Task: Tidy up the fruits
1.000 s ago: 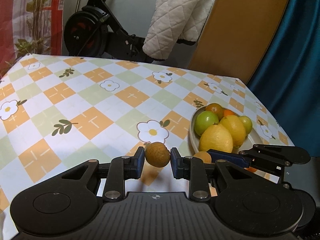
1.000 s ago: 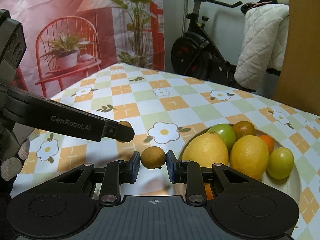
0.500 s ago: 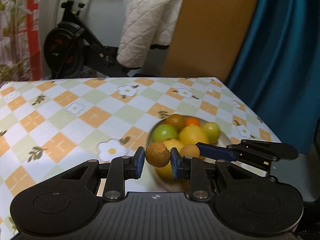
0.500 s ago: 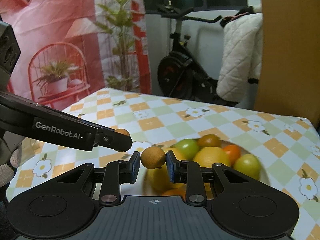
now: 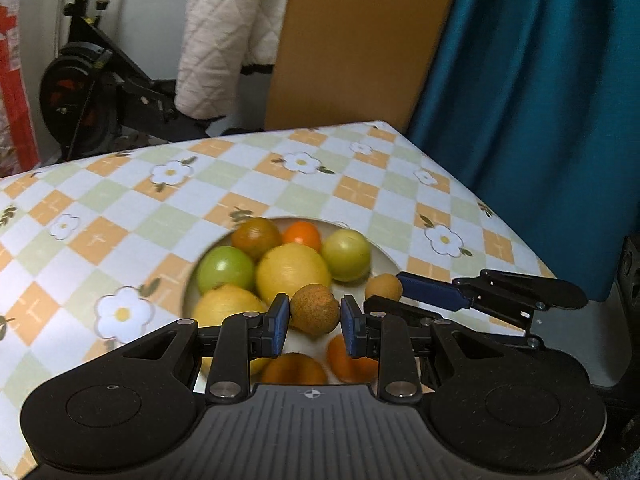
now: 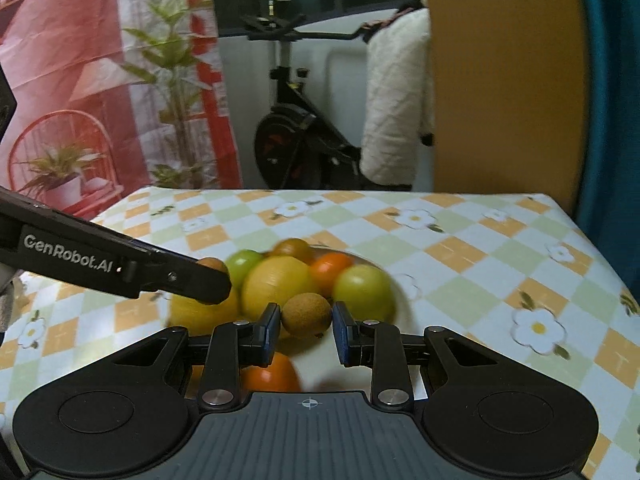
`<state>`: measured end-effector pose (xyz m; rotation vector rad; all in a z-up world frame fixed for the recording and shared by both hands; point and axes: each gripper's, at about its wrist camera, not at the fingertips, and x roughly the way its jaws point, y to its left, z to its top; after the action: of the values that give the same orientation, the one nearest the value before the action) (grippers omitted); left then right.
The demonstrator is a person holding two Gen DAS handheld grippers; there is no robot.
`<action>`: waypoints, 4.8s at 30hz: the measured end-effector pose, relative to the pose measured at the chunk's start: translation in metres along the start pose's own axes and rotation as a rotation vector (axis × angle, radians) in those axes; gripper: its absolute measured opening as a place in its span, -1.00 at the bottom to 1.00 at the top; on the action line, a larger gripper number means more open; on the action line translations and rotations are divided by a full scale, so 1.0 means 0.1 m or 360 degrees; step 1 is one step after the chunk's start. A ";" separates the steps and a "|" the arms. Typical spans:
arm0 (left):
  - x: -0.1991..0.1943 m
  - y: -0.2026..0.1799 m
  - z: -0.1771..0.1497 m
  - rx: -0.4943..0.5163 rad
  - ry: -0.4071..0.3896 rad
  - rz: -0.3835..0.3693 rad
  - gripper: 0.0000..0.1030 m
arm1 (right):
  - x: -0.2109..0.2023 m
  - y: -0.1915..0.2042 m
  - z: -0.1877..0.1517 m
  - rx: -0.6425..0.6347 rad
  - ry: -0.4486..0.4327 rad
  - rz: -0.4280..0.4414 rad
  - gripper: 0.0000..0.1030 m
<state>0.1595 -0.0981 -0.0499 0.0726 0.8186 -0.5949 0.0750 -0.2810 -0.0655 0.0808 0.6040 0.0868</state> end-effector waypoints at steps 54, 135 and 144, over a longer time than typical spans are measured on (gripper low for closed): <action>0.42 -0.17 0.04 -0.0033 0.0162 -0.0039 -0.42 | 0.08 -0.22 -0.15 -0.0021 0.0064 -0.0082 -0.48; -1.67 0.05 0.01 -0.0247 -0.0559 0.0774 0.79 | -0.80 0.71 0.96 -0.0023 -0.0049 -0.0024 0.99; -1.68 0.06 0.02 -0.0242 -0.0557 0.0778 0.79 | -0.81 0.72 0.96 -0.0028 -0.0054 -0.0025 0.99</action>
<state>0.0748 -0.0150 0.0687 0.0262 0.4760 -0.0760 0.0591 -0.2225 0.0665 0.0606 0.5697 0.0751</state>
